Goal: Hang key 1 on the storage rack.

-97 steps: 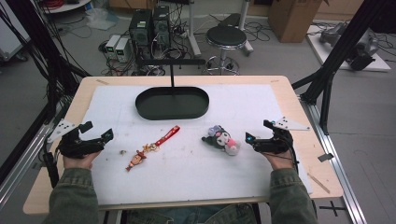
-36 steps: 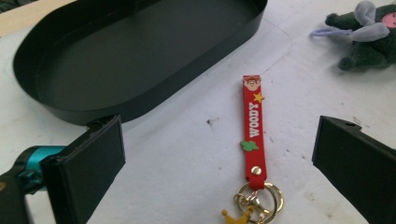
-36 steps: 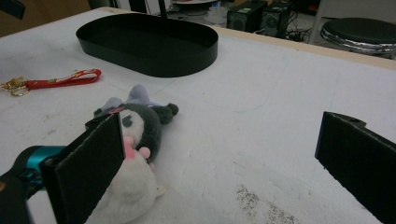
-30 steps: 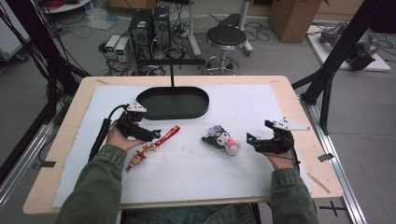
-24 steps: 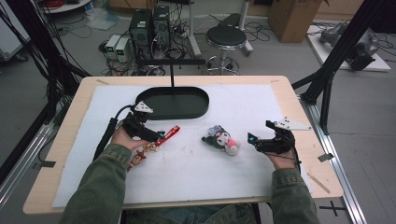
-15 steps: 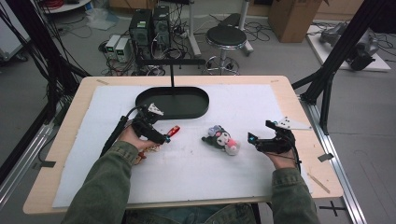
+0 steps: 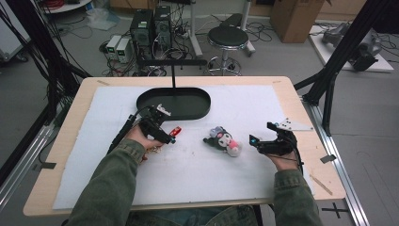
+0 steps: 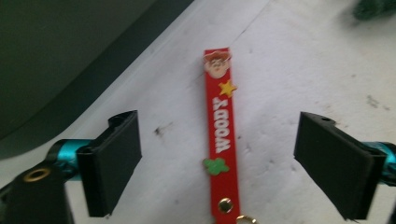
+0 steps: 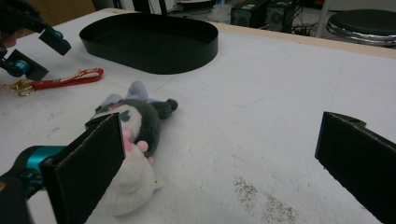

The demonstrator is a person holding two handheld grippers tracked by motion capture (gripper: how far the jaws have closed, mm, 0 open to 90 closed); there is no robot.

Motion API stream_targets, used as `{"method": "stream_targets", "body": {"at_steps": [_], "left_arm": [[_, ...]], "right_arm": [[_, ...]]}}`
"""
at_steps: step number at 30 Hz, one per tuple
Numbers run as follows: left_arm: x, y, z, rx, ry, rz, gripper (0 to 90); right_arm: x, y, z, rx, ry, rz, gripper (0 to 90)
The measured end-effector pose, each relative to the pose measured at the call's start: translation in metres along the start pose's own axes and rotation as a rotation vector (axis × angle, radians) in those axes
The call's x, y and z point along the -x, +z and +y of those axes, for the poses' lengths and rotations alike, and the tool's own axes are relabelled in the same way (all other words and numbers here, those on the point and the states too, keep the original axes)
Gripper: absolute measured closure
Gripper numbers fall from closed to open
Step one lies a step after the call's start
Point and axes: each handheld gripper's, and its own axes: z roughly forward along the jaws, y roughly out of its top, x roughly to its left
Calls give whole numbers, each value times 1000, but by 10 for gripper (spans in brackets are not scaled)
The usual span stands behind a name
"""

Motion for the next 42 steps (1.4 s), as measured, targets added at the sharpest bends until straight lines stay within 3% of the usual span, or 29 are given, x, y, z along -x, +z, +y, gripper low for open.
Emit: {"method": "stream_targets", "body": {"at_steps": [5, 11, 16, 21, 24, 25, 30, 36, 40, 42], "left_arm": [[3, 11, 15, -93, 37, -31, 178], [11, 28, 29, -190, 62, -11, 213], [9, 34, 31, -222, 46, -6, 229], [4, 36, 33, -239, 37, -6, 309], [0, 34, 34, -228, 17, -6, 452], [-1, 33, 34, -227, 16, 6, 452], [-1, 32, 35, -222, -10, 30, 713], [5, 29, 35, -203, 27, 13, 740], [7, 20, 38, -145, 46, 28, 747], [6, 7, 38, -89, 54, -2, 749]], "right_arm": [[0, 0, -1, -15, -9, 6, 4], [2, -1, -2, -35, -14, 3, 4], [1, -1, -3, -43, -21, 2, 4], [1, -1, -4, -49, -21, 0, 4], [2, -1, -4, -51, -28, -5, 4], [2, -1, -4, -51, -28, -5, 4], [3, -1, -4, -50, -30, -25, 4], [3, -2, -4, -46, -26, -39, 5], [3, -4, -3, -36, -21, -44, 4], [3, -4, -3, -37, -20, -41, 4]]}}
